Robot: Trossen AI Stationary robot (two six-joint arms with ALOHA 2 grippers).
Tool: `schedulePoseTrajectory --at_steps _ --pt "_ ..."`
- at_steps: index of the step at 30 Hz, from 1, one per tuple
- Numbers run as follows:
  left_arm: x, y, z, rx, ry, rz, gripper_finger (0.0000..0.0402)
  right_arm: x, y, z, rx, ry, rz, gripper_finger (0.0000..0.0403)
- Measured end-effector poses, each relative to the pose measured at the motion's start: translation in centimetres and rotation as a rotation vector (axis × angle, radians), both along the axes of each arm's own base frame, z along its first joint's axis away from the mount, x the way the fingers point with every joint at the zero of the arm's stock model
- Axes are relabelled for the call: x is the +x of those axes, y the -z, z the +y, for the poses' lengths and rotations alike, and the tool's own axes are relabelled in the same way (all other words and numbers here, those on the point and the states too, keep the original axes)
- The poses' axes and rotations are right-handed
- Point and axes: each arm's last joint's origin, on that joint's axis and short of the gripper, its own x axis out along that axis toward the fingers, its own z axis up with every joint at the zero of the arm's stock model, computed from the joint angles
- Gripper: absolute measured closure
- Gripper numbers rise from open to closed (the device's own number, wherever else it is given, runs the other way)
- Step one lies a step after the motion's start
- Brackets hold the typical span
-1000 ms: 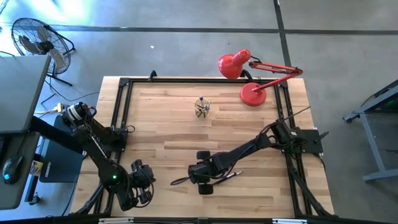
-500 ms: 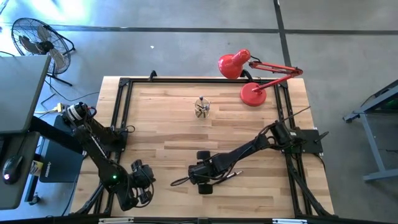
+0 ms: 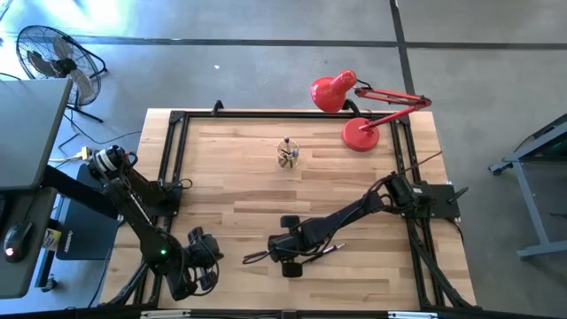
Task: Pick & Place Makeup Brushes
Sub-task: Put the left foundation brush into the makeup brush holder
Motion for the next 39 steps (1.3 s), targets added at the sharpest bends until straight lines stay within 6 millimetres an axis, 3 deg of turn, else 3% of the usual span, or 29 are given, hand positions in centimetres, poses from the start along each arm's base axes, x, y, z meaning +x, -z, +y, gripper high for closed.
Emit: schedulePoseTrajectory --at_steps 4,8,14,18,26,39 --pt "0.1 -0.1 0.0 0.037 0.016 -0.025 0.0387 -0.3 -0.6 -0.1 0.043 0.037 0.020 0.0400" --pt "0.8 -0.1 0.5 0.089 0.054 -0.019 0.0342 -0.7 -2.4 -0.2 0.090 0.116 0.041 0.0401" --pt "3.5 -0.3 2.5 0.185 0.135 0.049 0.0260 -0.7 -4.7 -0.7 0.130 0.183 0.100 0.0402" --pt "6.0 -0.8 4.4 0.183 0.251 0.140 0.0230 -0.3 -6.4 -1.5 0.135 0.241 0.116 0.0402" --pt "9.1 -1.6 6.5 0.152 0.315 0.084 0.0225 0.9 -8.6 -3.1 0.200 0.266 0.089 0.0403" --pt "10.3 -1.7 8.2 0.180 0.313 0.082 0.0225 2.1 -9.4 -3.7 0.276 0.218 -0.014 0.0403"
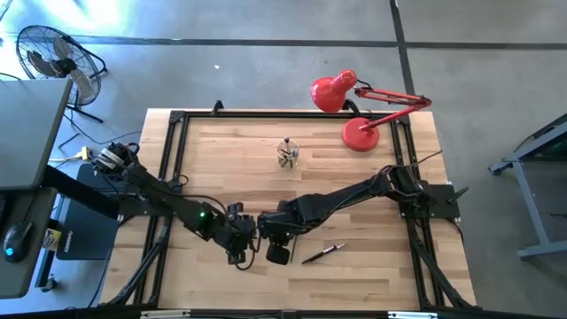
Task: Pick & Place Makeup Brushes
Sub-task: Put the left foundation brush into the makeup brush holder
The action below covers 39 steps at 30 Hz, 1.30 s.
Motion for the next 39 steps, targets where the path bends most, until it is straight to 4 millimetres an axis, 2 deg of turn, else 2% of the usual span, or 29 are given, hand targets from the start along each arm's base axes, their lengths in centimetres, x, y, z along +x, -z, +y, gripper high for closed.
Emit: schedulePoseTrajectory --at_steps 7,11,17,23,26,32,36,39 --pt "-0.3 0.2 0.3 0.031 -0.004 0.040 0.0235 0.0 -0.3 0.0 0.011 -0.015 -0.009 0.0402" --pt "-0.4 0.2 0.3 0.026 -0.008 0.045 0.0279 0.0 -0.3 0.0 0.012 -0.015 -0.010 0.0402" --pt "-0.3 0.2 -0.1 -0.029 0.058 0.057 0.0385 0.0 -0.3 0.0 0.010 -0.017 -0.020 0.0403" --pt "-0.3 0.2 -0.1 -0.047 0.062 0.065 0.0390 0.1 -0.4 0.1 0.022 -0.022 -0.031 0.0398" --pt "-0.3 0.2 -0.1 -0.046 0.057 0.064 0.0390 0.1 -0.4 0.1 0.037 -0.028 -0.025 0.0377" --pt "-0.5 0.4 0.0 -0.044 0.025 0.094 0.0392 -0.1 -0.3 -0.3 0.023 -0.030 0.006 0.0301" --pt "-0.8 0.5 0.2 -0.050 -0.013 0.123 0.0392 -1.2 -0.7 -0.9 -0.003 -0.027 0.092 0.0259" --pt "-0.9 0.6 0.2 -0.057 -0.036 0.134 0.0389 -2.2 -1.6 -1.2 -0.054 -0.011 0.126 0.0242"
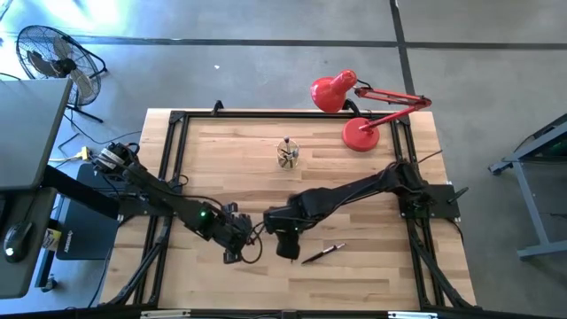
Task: Pick & Place Makeup Brushes
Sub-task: Put the left foundation brush into the makeup brush holder
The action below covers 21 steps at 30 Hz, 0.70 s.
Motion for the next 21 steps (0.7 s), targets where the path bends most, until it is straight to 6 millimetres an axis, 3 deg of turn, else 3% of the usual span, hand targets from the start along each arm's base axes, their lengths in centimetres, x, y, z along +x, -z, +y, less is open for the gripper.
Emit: schedulePoseTrajectory --at_steps 14,17,21 --pt "0.4 -0.2 -0.1 -0.047 -0.079 -0.047 0.0392 -5.6 -4.1 1.9 -0.383 -0.013 0.048 0.0272" --pt "0.9 -0.5 -0.4 -0.066 -0.091 -0.123 0.0392 -7.1 -3.9 1.5 -0.391 -0.011 0.022 0.0282" --pt "2.0 -1.1 -0.1 -0.093 -0.131 -0.227 0.0392 -10.5 -2.9 0.1 -0.319 0.072 -0.078 0.0295"
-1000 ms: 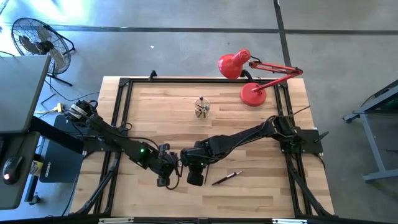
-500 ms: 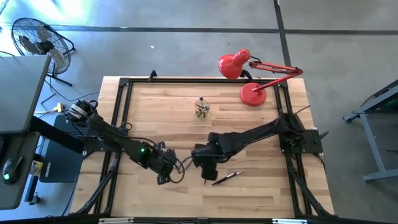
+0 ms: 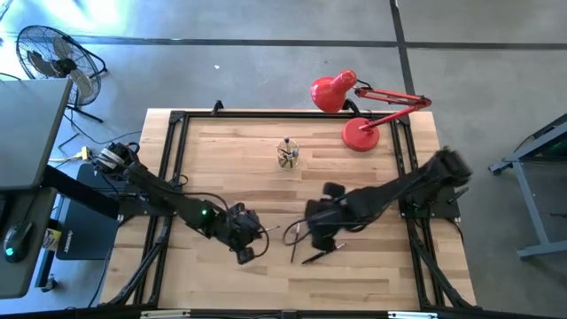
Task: Pick & Place Makeup Brushes
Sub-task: Put the left foundation brush into the makeup brush holder
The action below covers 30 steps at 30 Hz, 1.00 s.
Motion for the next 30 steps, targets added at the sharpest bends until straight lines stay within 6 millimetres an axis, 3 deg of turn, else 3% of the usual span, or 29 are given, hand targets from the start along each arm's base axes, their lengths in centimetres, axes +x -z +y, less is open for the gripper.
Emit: schedulePoseTrajectory --at_steps 3,7,13,17,22,30 --pt "1.0 -0.6 0.5 -0.029 -0.047 -0.094 0.0392 -2.8 1.1 -1.2 0.075 0.059 -0.164 0.0303" --pt "2.7 -1.9 1.6 -0.096 -0.118 -0.259 0.0392 -5.8 2.8 -2.6 0.215 0.163 -0.511 0.0307" --pt "4.7 -3.6 4.0 -0.162 -0.204 -0.460 0.0392 -9.1 6.2 -3.9 0.417 0.172 -0.919 0.0305" --pt "5.4 -4.4 5.3 -0.159 -0.242 -0.545 0.0392 -10.5 7.4 -4.6 0.445 0.174 -1.108 0.0304" --pt "5.9 -5.4 6.3 -0.177 -0.292 -0.663 0.0392 -10.6 6.3 -4.9 0.337 0.189 -1.236 0.0304" --pt "7.6 -5.0 6.6 -0.176 -0.306 -0.782 0.0392 -8.0 2.1 -5.8 0.284 0.154 -1.329 0.0304"
